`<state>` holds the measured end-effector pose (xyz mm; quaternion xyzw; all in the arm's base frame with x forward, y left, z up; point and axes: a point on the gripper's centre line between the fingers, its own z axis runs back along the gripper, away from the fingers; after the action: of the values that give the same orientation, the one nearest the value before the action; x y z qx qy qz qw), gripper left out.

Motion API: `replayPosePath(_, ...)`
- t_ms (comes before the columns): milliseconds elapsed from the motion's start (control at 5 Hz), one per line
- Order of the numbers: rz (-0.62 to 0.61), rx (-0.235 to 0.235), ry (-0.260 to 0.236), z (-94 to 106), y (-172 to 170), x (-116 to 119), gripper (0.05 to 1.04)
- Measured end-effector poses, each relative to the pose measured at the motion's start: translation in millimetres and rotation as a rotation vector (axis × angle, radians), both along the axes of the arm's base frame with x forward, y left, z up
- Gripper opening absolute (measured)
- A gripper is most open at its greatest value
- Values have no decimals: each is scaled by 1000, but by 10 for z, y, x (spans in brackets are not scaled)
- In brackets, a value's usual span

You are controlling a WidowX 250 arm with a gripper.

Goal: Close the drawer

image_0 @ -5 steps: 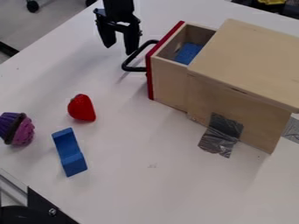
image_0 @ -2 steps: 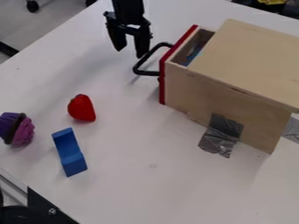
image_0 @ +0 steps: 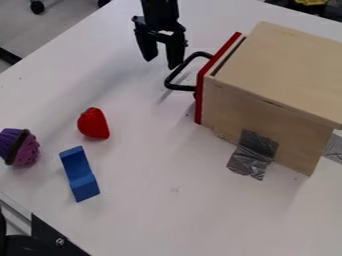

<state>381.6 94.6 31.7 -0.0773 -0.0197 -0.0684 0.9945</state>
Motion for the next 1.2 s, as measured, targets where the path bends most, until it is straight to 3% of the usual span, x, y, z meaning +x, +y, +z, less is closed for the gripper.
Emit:
replayPosePath(400,-39,-42,1,21,-282,50,997)
replayPosePath(800,-35,-55,5,23,-302,47,997)
replayPosePath(1200,-87,-69,-41,202,-579,117,997)
